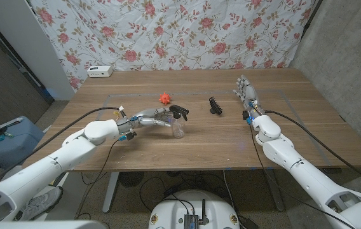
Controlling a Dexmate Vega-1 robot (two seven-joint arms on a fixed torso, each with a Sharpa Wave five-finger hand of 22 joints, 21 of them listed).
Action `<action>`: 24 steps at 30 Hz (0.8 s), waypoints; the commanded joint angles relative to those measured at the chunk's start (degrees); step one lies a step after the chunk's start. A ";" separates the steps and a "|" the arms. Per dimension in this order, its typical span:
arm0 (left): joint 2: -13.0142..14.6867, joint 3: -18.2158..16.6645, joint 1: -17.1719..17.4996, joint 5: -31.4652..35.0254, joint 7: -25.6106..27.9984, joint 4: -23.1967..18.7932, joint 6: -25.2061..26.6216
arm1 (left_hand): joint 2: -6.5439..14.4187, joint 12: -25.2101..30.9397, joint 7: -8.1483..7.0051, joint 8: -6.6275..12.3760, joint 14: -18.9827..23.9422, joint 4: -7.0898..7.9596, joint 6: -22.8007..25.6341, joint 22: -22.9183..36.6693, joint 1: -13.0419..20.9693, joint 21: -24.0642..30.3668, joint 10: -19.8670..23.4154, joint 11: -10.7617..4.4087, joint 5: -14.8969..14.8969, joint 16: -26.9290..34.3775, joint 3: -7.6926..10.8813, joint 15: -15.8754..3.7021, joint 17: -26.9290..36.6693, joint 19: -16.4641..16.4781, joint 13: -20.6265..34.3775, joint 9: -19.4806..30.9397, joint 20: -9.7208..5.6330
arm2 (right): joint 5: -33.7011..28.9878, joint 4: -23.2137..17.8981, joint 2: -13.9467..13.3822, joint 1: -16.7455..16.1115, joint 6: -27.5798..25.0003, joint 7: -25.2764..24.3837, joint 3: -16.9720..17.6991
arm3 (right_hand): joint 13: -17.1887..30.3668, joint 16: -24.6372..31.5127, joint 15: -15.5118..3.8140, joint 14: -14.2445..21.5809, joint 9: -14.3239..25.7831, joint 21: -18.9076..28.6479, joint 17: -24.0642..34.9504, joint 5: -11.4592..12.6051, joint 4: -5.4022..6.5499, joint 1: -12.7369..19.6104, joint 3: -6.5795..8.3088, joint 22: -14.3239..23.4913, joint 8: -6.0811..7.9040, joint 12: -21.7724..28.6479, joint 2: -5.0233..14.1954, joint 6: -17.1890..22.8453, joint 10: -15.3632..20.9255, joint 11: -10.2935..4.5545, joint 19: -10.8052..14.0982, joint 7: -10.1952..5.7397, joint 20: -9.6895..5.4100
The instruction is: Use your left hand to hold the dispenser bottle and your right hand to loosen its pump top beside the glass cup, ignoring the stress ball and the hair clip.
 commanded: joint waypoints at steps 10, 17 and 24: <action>-2.32 2.86 -2.92 2.55 -2.07 2.55 -2.33 | 0.43 0.84 -1.48 0.94 1.64 0.01 1.92 0.19 2.28 0.06 2.27 -1.09 2.40 0.59 -3.99 -3.99 0.04 0.02 0.08 0.12 -0.64 | -0.23 -3.30 -1.38 -2.61 -0.74 -1.91 0.98 | 0.14 0.27 -1.61 0.62 0.11 0.42 0.13 0.31 0.21 -0.04 0.04 0.29 -0.07 0.09 0.25 0.11 0.42 -0.23 0.22 0.17 -2.94; -3.10 3.19 -3.32 3.92 -0.87 2.96 -3.14 | 0.69 1.76 -2.91 1.72 5.62 -0.05 5.70 0.20 5.92 0.30 6.27 -2.78 4.63 1.11 -7.89 -5.82 0.03 1.17 0.12 0.17 -2.04 | 0.04 -3.39 -1.46 -3.32 -0.07 -1.82 1.33 | 0.14 0.27 -1.60 0.64 0.12 0.42 0.13 0.32 0.23 -0.03 0.02 0.29 -0.09 0.08 0.26 0.09 0.44 -0.21 0.22 0.13 -2.89; -3.15 3.02 -3.01 4.55 0.56 2.52 -3.12 | 1.56 2.53 -3.32 2.43 9.45 0.14 10.68 0.24 10.94 0.31 10.73 -3.69 6.39 1.23 -10.96 -6.73 0.05 1.85 0.29 0.31 -2.72 | 0.20 -3.40 -1.54 -3.82 0.44 -1.71 1.58 | 0.14 0.27 -1.57 0.68 0.12 0.42 0.13 0.32 0.26 -0.05 -0.02 0.29 -0.09 0.07 0.25 0.10 0.45 -0.17 0.22 0.09 -2.87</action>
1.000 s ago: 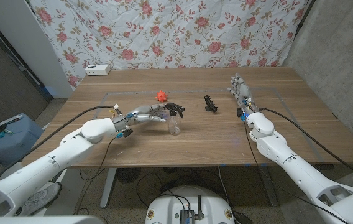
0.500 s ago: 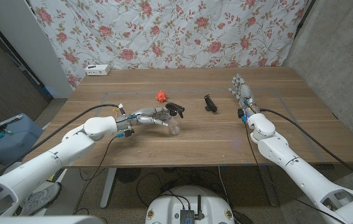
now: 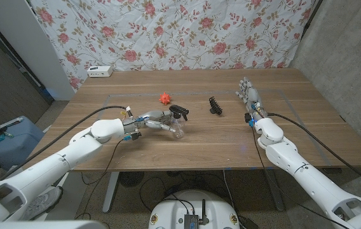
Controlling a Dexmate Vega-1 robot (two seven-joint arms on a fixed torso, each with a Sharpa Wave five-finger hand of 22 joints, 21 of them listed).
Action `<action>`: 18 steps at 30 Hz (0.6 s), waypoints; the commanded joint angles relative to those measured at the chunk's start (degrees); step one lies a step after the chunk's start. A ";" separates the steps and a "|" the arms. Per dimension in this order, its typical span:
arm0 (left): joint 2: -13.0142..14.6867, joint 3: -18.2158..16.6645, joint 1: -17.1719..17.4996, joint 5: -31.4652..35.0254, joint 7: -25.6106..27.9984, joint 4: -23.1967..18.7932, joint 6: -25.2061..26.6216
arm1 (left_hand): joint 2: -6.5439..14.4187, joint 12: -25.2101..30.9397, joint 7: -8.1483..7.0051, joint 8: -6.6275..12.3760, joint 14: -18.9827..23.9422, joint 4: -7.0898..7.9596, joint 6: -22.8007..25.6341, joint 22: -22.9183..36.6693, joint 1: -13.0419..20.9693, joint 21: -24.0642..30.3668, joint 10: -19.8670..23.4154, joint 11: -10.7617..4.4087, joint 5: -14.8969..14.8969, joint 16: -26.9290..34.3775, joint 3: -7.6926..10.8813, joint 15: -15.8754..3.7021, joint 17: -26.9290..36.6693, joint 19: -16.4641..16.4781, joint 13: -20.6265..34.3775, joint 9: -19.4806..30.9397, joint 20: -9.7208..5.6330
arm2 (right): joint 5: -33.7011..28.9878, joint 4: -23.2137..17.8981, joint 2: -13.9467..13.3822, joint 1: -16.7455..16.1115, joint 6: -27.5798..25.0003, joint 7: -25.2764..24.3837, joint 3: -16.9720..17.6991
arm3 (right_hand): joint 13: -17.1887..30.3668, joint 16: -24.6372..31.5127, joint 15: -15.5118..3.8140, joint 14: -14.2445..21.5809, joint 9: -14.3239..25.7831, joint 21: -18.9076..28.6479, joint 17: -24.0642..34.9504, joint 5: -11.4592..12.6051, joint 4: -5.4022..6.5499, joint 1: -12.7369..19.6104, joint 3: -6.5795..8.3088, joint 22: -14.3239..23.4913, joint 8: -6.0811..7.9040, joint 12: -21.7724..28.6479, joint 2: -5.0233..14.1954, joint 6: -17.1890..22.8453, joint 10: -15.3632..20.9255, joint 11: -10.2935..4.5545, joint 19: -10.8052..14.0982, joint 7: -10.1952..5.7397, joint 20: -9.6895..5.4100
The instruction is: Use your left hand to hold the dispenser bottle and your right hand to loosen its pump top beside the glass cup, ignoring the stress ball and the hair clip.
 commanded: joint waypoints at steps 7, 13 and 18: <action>-1.08 0.20 0.28 1.30 2.83 -0.05 -0.72 | 2.74 0.96 -1.07 0.87 4.55 0.59 5.90 0.07 6.88 0.41 5.20 -1.47 0.04 0.66 -1.14 -7.72 0.19 0.89 0.47 0.47 -2.40 | 0.62 -0.24 -0.34 -1.33 1.35 0.28 0.71 | 0.15 0.27 -1.57 0.69 0.12 0.41 0.12 0.33 0.30 -0.06 -0.06 0.30 -0.11 0.06 0.25 0.08 0.47 -0.14 0.18 0.04 -2.74; -1.99 0.48 0.14 1.17 3.18 0.52 -0.85 | 3.45 1.25 -0.89 0.91 6.42 1.08 7.88 0.06 8.53 0.36 7.36 -1.44 -1.17 0.70 -1.45 -7.63 0.18 1.12 0.58 0.55 -2.79 | 0.80 -0.27 -0.51 -1.60 1.63 0.52 0.91 | 0.15 0.26 -1.56 0.69 0.12 0.41 0.12 0.34 0.34 -0.08 -0.10 0.30 -0.12 0.05 0.24 0.07 0.48 -0.11 0.18 0.02 -2.68; -3.45 0.94 -0.17 0.69 3.24 1.62 -1.25 | 3.78 1.73 -0.93 1.18 8.41 1.50 10.05 0.07 9.31 0.40 9.57 -1.75 -2.14 0.91 -1.93 -7.86 0.24 1.46 0.78 0.69 -3.05 | 0.95 -0.78 -0.89 -2.28 1.77 0.40 1.27 | 0.15 0.26 -1.52 0.73 0.12 0.41 0.12 0.34 0.36 -0.08 -0.14 0.30 -0.13 0.04 0.23 0.04 0.50 -0.16 0.18 -0.02 -2.60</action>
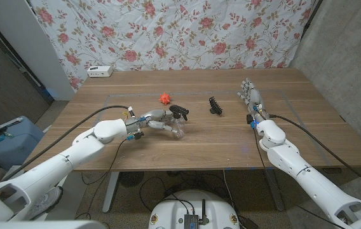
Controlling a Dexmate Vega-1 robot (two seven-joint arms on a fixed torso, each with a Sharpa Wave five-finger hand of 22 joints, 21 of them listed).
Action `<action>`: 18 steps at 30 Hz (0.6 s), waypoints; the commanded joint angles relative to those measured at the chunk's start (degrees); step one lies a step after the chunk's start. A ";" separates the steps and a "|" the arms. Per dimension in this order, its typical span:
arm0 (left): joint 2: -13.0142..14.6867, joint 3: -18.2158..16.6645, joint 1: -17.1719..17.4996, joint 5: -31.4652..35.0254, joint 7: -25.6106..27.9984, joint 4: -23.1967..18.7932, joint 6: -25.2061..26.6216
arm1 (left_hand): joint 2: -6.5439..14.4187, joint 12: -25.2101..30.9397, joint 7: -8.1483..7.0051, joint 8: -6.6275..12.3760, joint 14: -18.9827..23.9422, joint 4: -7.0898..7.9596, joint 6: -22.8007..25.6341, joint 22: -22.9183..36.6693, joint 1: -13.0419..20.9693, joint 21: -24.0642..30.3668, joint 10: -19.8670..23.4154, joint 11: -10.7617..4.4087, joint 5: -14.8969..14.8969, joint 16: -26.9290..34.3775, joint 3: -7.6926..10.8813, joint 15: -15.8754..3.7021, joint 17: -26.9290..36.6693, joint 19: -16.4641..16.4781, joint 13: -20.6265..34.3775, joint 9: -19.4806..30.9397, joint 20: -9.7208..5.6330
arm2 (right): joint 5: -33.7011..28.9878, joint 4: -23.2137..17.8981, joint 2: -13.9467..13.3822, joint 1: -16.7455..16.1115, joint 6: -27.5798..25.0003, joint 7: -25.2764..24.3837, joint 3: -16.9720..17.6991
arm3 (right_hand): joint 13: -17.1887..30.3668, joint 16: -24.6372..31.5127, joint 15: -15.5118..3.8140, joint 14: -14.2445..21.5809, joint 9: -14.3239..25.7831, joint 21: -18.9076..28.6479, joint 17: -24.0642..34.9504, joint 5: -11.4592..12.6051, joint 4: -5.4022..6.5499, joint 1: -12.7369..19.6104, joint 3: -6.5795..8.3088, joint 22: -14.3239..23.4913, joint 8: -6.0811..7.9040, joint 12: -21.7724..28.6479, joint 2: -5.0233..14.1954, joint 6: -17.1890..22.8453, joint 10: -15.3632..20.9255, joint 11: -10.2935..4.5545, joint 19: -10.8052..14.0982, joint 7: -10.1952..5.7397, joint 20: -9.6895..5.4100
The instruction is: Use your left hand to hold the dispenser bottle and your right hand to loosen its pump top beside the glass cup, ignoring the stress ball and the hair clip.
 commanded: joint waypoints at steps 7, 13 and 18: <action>-3.30 1.26 -0.64 -1.41 0.00 2.72 -0.25 | 1.51 1.60 -1.23 1.33 5.57 0.20 6.81 -0.09 4.68 0.50 6.43 -1.29 -3.05 0.62 -0.08 -8.93 0.24 1.61 0.58 0.34 -5.33 | 0.49 -1.50 -1.28 -1.89 0.26 0.04 0.99 | 0.15 0.26 -1.56 0.74 0.12 0.40 0.11 0.36 0.38 -0.08 -0.15 0.30 -0.13 0.04 0.24 0.06 0.53 -0.13 0.15 -0.04 -2.44; -4.04 0.90 0.11 -1.33 2.13 2.85 -0.81 | 2.40 2.39 -0.85 1.78 7.95 0.37 9.96 -0.08 6.36 0.65 9.51 -0.81 -4.17 0.80 0.18 -8.83 0.36 2.60 0.82 0.43 -6.13 | 0.67 -1.57 -1.41 -2.22 0.33 0.17 1.15 | 0.15 0.26 -1.55 0.78 0.12 0.41 0.11 0.37 0.41 -0.08 -0.18 0.31 -0.14 0.04 0.24 0.04 0.56 -0.11 0.16 -0.07 -2.39; -4.46 0.63 0.71 -2.03 2.93 2.97 -0.97 | 4.06 3.27 0.22 2.51 12.14 0.64 13.72 -0.10 8.04 0.83 12.37 -0.26 -5.77 1.75 0.60 -8.58 0.73 4.29 1.58 0.63 -6.92 | 0.61 -1.20 -1.44 -2.09 0.38 0.53 1.01 | 0.15 0.25 -1.53 0.78 0.12 0.40 0.10 0.38 0.44 -0.08 -0.22 0.31 -0.15 0.03 0.24 0.03 0.57 -0.14 0.12 -0.14 -2.37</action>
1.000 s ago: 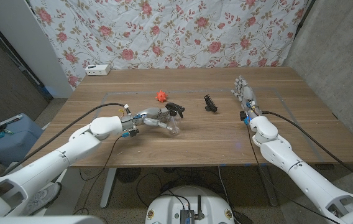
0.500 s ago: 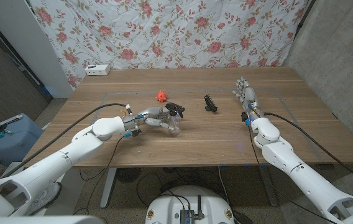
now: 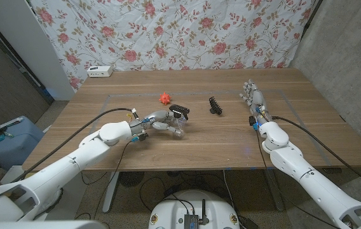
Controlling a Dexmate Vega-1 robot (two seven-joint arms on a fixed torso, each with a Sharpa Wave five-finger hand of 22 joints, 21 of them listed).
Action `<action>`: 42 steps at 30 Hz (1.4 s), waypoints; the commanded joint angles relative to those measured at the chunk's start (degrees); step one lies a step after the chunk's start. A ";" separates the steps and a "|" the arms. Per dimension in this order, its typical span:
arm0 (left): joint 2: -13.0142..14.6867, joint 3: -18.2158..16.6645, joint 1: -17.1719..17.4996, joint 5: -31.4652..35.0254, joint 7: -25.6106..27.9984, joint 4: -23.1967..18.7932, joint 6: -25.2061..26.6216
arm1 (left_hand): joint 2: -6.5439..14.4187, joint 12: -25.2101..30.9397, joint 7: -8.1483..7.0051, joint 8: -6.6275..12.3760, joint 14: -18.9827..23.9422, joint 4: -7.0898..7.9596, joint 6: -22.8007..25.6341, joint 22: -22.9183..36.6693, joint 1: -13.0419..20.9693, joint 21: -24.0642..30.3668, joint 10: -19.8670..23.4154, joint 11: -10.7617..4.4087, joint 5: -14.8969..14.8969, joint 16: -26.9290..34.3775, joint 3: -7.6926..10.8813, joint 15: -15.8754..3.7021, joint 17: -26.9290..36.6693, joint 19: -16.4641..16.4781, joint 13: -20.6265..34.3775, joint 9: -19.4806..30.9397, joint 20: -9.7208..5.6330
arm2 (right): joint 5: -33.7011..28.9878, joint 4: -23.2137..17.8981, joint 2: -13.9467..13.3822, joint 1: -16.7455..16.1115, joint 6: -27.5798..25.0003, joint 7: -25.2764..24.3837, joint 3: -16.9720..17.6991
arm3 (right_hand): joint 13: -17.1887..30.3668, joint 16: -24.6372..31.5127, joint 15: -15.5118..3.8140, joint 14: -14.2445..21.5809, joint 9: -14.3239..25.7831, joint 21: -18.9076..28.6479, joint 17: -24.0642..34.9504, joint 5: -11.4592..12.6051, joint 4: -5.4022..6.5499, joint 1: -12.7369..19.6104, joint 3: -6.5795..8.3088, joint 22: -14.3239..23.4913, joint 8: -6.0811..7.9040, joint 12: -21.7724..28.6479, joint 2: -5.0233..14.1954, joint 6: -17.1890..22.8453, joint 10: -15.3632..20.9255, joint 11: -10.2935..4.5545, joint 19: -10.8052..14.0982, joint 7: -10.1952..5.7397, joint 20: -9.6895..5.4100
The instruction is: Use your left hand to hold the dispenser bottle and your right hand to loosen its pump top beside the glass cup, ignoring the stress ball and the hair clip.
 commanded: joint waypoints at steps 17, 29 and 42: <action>-3.14 -0.49 1.20 -1.31 4.35 1.62 -0.60 | 3.11 3.06 2.19 2.98 13.57 0.52 10.79 -0.06 3.23 0.66 8.74 0.42 -5.80 4.02 0.72 -8.97 1.02 6.33 3.80 0.80 -7.72 | 0.13 0.28 -0.52 0.51 -0.91 0.91 -0.19 | 0.16 0.22 -1.46 0.78 0.12 0.40 0.08 0.40 0.27 -0.06 -0.04 0.32 -0.11 0.00 0.26 0.14 0.57 -0.14 0.08 -0.12 -2.17; -2.89 -0.45 -0.37 -0.53 5.37 -1.44 3.31 | 3.58 3.20 2.45 3.15 14.49 0.65 11.51 -0.05 3.24 0.31 9.34 0.45 -6.53 4.16 0.80 -8.77 1.03 6.22 4.35 0.85 -7.79 | 0.06 0.01 -1.10 1.70 -1.32 1.92 -0.23 | 0.16 0.21 -1.50 0.79 0.12 0.41 0.07 0.43 0.31 -0.03 -0.09 0.32 -0.08 -0.01 0.28 0.25 0.61 -0.14 0.07 -0.17 -2.18; -2.96 0.18 -2.48 1.31 7.30 -5.30 9.19 | 3.99 3.23 2.46 3.21 14.82 0.96 11.96 -0.05 2.77 0.01 9.68 0.25 -7.24 3.69 0.87 -8.73 0.81 5.82 4.92 0.88 -7.88 | -1.66 -0.31 -3.12 3.62 -3.40 3.26 -1.08 | 0.16 0.21 -1.46 0.88 0.12 0.49 0.05 0.45 0.31 0.04 -0.13 0.31 -0.06 -0.03 0.27 0.38 0.60 -0.15 0.28 -0.12 -2.50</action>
